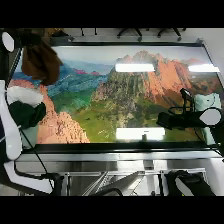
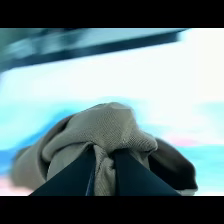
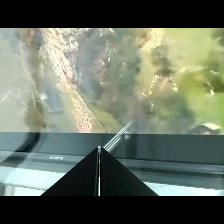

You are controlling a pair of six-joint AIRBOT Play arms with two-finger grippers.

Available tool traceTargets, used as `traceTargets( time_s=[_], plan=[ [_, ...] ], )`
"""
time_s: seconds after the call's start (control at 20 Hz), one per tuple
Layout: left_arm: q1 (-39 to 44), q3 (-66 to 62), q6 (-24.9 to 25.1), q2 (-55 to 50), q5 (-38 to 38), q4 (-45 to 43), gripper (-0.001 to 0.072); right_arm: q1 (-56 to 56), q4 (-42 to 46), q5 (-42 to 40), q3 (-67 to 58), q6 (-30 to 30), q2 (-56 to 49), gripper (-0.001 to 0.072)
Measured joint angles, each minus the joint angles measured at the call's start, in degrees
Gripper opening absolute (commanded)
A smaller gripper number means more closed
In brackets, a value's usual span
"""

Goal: Fold the shirts.

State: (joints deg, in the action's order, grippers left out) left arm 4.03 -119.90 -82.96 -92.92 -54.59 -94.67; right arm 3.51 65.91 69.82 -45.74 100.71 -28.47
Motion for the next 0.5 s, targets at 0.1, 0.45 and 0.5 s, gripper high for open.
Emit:
traceTargets(
  time_s=[0.1, 0.45, 0.5],
  plan=[
    [5.44, 2.84, -0.02, 5.73, -5.60, 5.75, 0.0013, 0.00, -0.24, -0.15, 0.00, -0.57, -0.28, 0.0028],
    [22.38, 22.12, -5.01, 16.26, -12.33, 14.29, 0.0707, 0.00, -0.52, -0.33, -0.04, -3.54, -0.85, 0.0367],
    [23.63, 23.80, -5.62, 16.63, -12.96, 14.71, 0.0707, 0.00, -0.57, -0.33, -0.22, -3.74, -0.90, 0.0368]
  ],
)
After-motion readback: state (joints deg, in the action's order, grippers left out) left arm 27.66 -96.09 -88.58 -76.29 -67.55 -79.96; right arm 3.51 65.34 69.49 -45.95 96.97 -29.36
